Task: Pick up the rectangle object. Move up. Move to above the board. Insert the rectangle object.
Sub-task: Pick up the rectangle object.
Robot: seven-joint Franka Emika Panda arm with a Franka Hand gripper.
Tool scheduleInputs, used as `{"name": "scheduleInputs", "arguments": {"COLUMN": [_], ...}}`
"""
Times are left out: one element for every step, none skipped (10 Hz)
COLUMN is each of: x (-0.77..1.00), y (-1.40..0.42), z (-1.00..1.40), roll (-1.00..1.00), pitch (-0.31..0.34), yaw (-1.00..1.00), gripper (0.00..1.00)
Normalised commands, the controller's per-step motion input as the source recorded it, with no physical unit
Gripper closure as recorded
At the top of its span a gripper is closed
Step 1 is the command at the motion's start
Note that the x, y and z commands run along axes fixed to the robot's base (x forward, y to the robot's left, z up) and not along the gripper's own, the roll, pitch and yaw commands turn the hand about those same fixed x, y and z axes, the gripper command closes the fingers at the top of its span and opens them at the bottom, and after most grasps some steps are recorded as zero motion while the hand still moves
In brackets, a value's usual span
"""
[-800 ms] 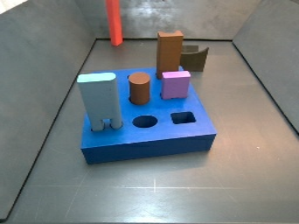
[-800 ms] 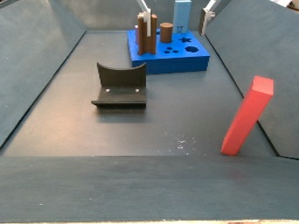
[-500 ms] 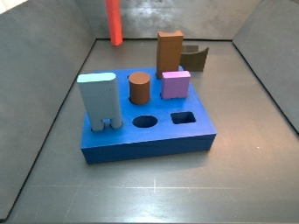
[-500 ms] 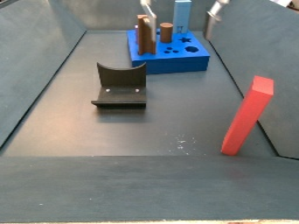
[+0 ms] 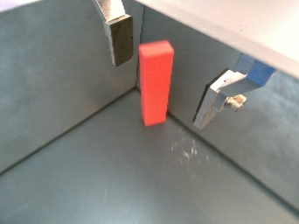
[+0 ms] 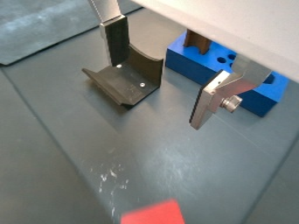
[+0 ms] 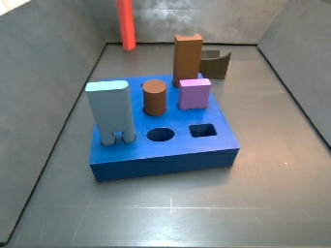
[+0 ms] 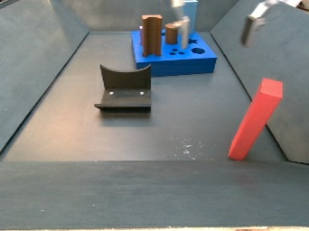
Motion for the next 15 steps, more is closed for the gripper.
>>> {"name": "scheduleInputs", "arguments": {"x": [-0.89,-0.90,-0.89,-0.91,-0.92,-0.39,0.03,0.24,0.18,0.14,0.38,0.29,0.05,0.04,0.09], "y": [0.55,0.51,0.49,0.49,0.48,0.32,0.19,0.12,0.11,0.12,0.11,0.07,0.03,0.01,0.01], "z": [0.25,0.09,0.00,0.00,0.00,-0.02,-0.24,-0.48,-0.65,-0.68,-0.61,-0.67,-0.69,-0.69,-0.66], "roll": [-0.07,-0.09,-0.11,-0.10,-0.09,-0.23,-0.31,-0.20,-0.13,-0.14,-0.17,-0.15,-0.14,-0.16,-0.18], "pitch": [-0.071,-0.064,-0.079,-0.070,-0.060,-0.189,-0.290,-0.220,-0.159,-0.131,-0.124,-0.130,-0.124,-0.129,-0.141], "yaw": [-0.05,-0.10,-0.12,-0.13,-0.14,-0.31,-0.48,-0.44,-0.49,-0.61,-0.55,-0.59,-0.57,-0.49,-0.45], "gripper": [0.00,0.00,0.00,0.00,0.00,0.00,0.00,0.00,0.00,0.00,0.00,0.00,0.00,0.00,0.00]}}
